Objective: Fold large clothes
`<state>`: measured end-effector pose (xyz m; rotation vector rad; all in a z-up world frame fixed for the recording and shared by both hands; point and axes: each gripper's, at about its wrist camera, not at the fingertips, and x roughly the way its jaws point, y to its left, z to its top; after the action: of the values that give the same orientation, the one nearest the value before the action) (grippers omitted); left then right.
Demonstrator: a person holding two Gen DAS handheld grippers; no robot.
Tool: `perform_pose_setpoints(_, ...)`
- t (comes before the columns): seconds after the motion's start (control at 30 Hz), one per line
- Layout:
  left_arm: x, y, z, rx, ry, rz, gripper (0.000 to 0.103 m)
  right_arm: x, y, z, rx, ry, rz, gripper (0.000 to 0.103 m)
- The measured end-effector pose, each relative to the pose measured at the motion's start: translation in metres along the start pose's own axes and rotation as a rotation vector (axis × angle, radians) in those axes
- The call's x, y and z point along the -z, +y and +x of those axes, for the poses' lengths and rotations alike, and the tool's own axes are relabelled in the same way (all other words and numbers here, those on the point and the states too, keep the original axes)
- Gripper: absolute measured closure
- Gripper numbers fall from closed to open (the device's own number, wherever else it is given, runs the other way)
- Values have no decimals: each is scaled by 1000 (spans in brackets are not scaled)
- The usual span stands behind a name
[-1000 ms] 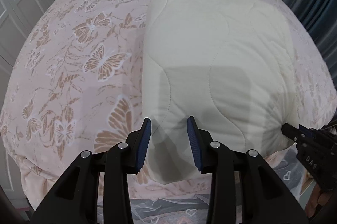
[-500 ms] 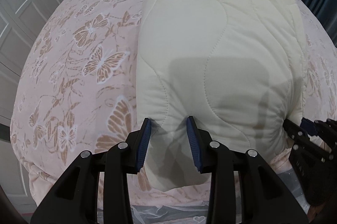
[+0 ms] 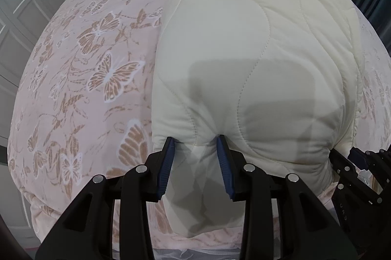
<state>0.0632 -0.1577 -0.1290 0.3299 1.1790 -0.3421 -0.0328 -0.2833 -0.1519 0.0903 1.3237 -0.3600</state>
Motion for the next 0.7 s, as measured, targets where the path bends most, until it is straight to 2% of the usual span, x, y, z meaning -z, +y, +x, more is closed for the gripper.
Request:
perform_pose_setpoints(0.4,-3,0,3,0,-1,12,67,-3,-17,-2,-77,2,91,77)
perform_pose_setpoints(0.43,-4,4,-1,11,2,-1,62,-3,-21,-6,-86,0,109,76)
perform_pose_setpoints(0.47,-6,10,-6,6,-1,-16,47,-3,-26,-14,-98,-6,139,71)
perform_pose_setpoints(0.5,-8,19,-13,4,-16,-47,39,-3,-30,-20,-98,-18,162,67)
perform_pose_setpoints(0.53,-10,26,-18,17,-29,-69,28,-3,-33,-27,-90,-36,181,56)
perform_pose_setpoints(0.57,-12,37,-24,46,-44,-108,24,-3,-35,-32,-83,-55,191,49)
perform_pose_setpoints(0.6,-15,45,-25,63,-42,-131,22,-4,-38,-35,-85,-65,196,46)
perform_pose_setpoints(0.67,-22,59,-18,117,-19,-178,10,-9,-42,-32,-113,-64,219,38)
perform_pose_setpoints(0.7,-27,64,-6,136,15,-196,10,-11,-43,-28,-127,-54,228,36)
